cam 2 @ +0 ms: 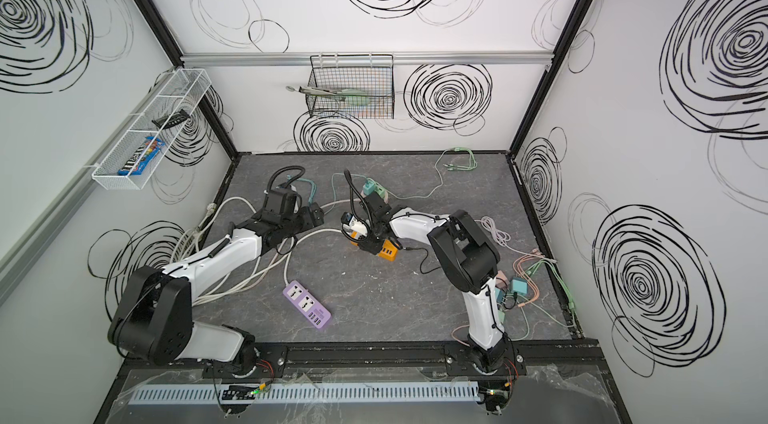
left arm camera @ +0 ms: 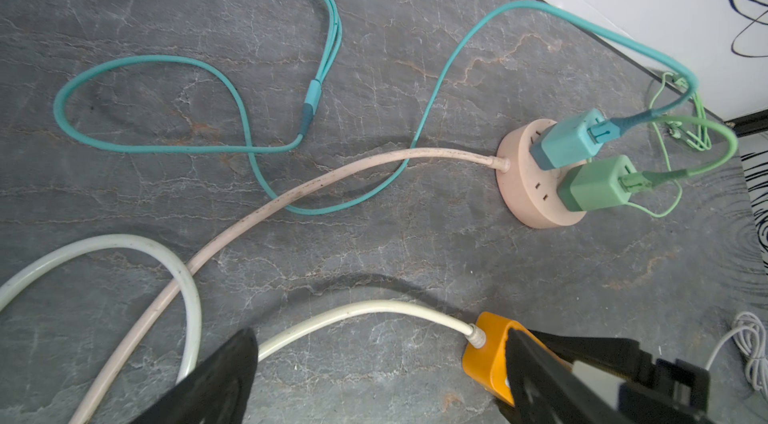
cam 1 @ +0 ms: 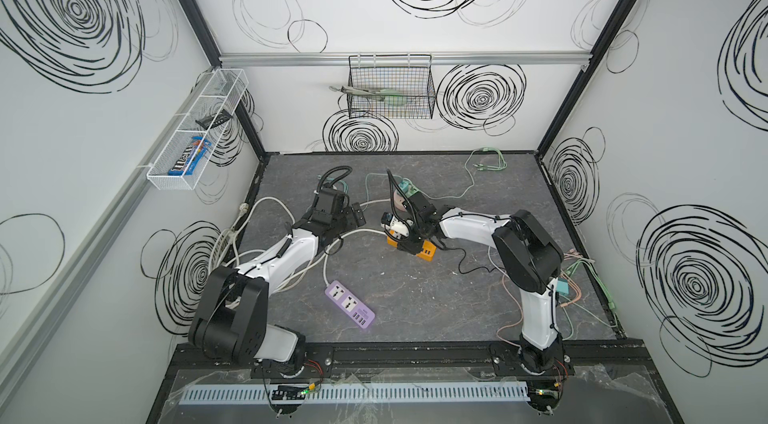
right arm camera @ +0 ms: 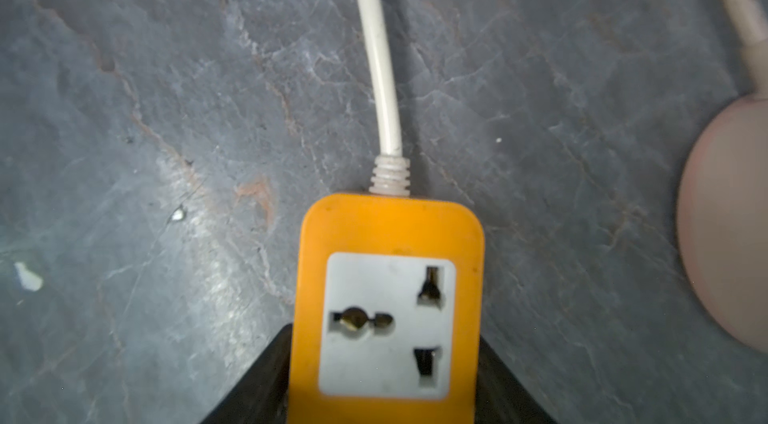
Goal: Insert the plug
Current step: 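Set the orange strip down in front of the pink socket and open the right gripper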
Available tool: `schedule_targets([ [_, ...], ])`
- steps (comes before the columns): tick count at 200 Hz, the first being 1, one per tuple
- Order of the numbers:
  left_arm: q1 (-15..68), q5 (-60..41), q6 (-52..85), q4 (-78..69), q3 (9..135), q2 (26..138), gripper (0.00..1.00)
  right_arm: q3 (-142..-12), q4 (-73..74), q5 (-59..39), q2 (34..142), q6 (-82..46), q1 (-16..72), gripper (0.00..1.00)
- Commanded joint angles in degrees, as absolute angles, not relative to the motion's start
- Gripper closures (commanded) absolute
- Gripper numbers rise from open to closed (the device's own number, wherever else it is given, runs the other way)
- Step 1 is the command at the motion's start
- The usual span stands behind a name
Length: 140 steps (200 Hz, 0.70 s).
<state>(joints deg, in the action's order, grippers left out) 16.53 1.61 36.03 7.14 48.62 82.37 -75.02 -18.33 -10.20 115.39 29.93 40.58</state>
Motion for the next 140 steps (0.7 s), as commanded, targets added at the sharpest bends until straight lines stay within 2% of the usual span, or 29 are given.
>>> schedule_targets([
  [1, 16.1, 2.9, 35.8, 7.1, 48.5, 81.4, 0.04, -76.5, -26.4, -13.6, 116.5, 40.9, 40.5, 0.4],
  [60, 16.1, 3.9, 34.8, 8.9, 48.9, 81.4, 0.04, -78.9, -31.6, -15.4, 116.7, 55.9, 37.1, 0.41],
  [85, 16.1, 4.1, 34.8, 9.3, 48.7, 81.2, 0.04, -82.1, -36.6, -14.7, 118.1, 58.7, 35.3, 0.4],
  [140, 16.2, 5.0, 34.4, 10.4, 48.6, 80.9, 0.04, -81.5, -38.2, -15.6, 116.3, 62.9, 29.3, 0.42],
])
